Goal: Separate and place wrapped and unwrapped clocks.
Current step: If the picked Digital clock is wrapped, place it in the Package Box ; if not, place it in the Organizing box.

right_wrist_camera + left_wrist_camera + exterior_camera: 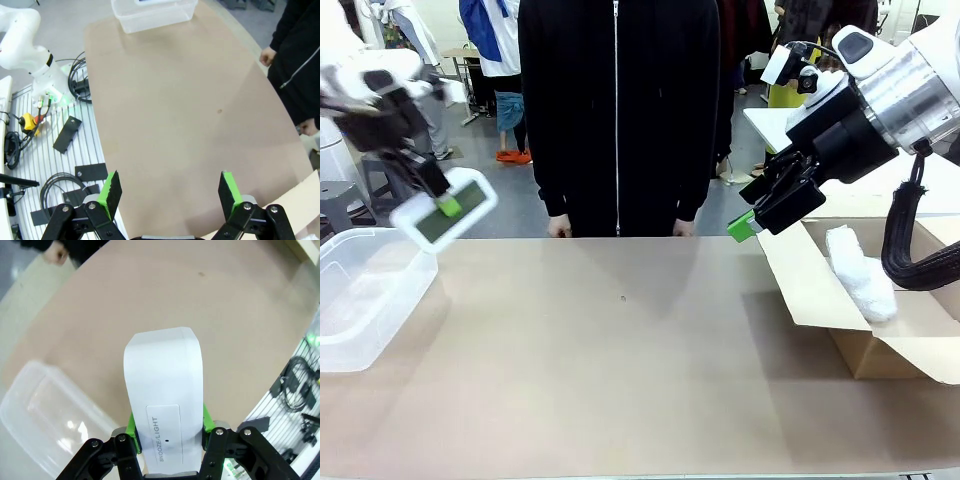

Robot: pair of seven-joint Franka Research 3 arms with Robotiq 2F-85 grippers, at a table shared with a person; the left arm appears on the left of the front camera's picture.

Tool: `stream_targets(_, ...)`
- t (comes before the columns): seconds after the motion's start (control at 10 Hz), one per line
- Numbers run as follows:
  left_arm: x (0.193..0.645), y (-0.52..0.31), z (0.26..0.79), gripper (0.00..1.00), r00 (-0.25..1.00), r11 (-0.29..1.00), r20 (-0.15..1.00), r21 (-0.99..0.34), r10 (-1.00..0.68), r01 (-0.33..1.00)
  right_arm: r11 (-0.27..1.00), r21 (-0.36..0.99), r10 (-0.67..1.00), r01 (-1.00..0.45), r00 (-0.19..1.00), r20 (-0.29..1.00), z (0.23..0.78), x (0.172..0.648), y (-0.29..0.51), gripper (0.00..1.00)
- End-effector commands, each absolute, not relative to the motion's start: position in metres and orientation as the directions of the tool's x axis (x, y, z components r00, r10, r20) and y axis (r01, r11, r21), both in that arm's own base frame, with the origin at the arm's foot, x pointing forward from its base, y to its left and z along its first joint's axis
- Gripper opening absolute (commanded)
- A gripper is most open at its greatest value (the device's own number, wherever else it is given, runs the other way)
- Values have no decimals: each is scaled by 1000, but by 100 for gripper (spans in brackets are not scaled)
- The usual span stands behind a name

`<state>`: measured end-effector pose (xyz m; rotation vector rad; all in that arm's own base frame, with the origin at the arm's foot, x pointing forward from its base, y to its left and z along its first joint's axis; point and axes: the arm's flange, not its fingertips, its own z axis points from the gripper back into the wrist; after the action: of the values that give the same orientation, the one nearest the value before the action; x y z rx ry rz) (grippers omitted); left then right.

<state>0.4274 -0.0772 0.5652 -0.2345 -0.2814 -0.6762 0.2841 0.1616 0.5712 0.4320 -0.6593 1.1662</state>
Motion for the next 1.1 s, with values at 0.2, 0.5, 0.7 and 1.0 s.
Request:
stream_targets(0.2,459,36,546,51,897,878,300,-259,-324,403,337,-20,695,-941,235,680,570,286,163,100)
stream_targets(0.5,498,84,488,51,951,927,249,-278,-182,250,337,-20,695,-941,235,680,570,286,163,100)
stream_targets(0.7,520,96,456,51,966,958,224,-222,-130,180,337,-20,695,-941,235,680,570,286,163,100)
stream_targets(1.0,539,110,424,51,973,986,218,-135,-71,102,337,-20,695,-941,235,680,570,286,163,100)
